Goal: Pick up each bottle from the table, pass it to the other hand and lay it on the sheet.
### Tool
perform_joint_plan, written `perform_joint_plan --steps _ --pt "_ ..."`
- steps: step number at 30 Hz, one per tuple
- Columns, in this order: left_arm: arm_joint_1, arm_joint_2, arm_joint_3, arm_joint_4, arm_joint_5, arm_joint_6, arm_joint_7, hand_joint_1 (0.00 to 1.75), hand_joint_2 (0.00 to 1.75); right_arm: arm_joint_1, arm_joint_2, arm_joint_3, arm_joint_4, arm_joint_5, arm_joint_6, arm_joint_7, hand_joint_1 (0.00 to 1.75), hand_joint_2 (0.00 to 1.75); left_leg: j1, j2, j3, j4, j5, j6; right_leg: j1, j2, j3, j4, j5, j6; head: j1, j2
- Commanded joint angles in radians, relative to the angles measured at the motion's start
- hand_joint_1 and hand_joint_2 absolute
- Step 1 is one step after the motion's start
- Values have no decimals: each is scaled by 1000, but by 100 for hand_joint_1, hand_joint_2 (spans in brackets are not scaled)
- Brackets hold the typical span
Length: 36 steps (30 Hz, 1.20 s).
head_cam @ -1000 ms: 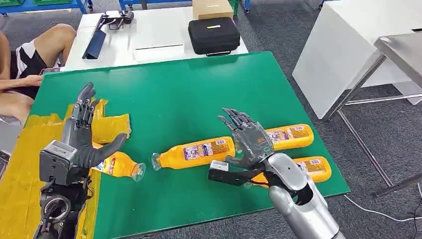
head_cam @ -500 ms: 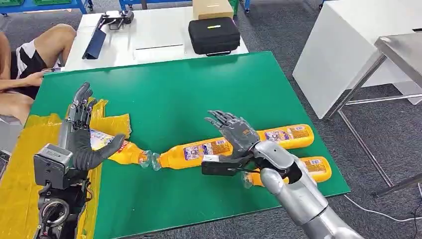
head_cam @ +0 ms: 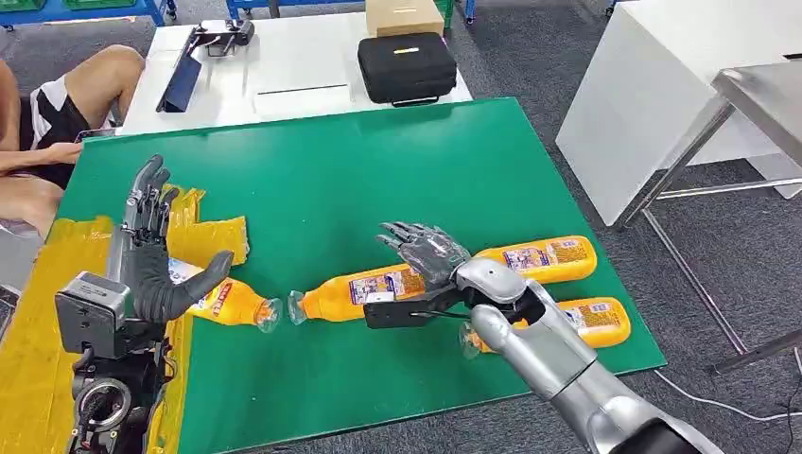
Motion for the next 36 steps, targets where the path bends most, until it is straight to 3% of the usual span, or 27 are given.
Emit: perform_joint_plan --steps 1,28,30,34,35,36 --pt "-18 -15 7 42 3 3 5 0 175 -76 27 73 203 11 -10 16 0 175 1 2 4 -1 -1 -2 0 5 4 -2 -1 -2 0 0" --pt "-11 -22 11 60 -4 22 17 0 175 -124 112 101 461 -7 -5 -16 0 175 1 2 5 -1 -2 -2 1 5 5 -2 -1 -3 0 0" --pt "-9 -22 15 61 -5 26 19 0 175 -129 117 104 486 -6 -7 -18 58 175 1 1 5 -1 -1 -2 0 4 4 -1 -1 -2 0 0" --pt "-9 -22 15 61 -5 26 19 0 175 -129 117 104 486 -6 -7 -18 58 175 1 2 5 -1 -2 -2 0 6 5 -2 -1 -3 0 0" --pt "-7 -21 15 61 -5 26 19 0 175 -130 117 105 491 -6 -7 -19 138 175 1 1 4 -1 -1 -2 0 4 4 -1 -1 -2 0 0" --pt "-6 -22 16 61 -5 27 20 0 175 -134 120 106 503 -5 -8 -18 141 175 1 1 5 -1 -1 -2 0 4 5 -2 -1 -2 0 0"
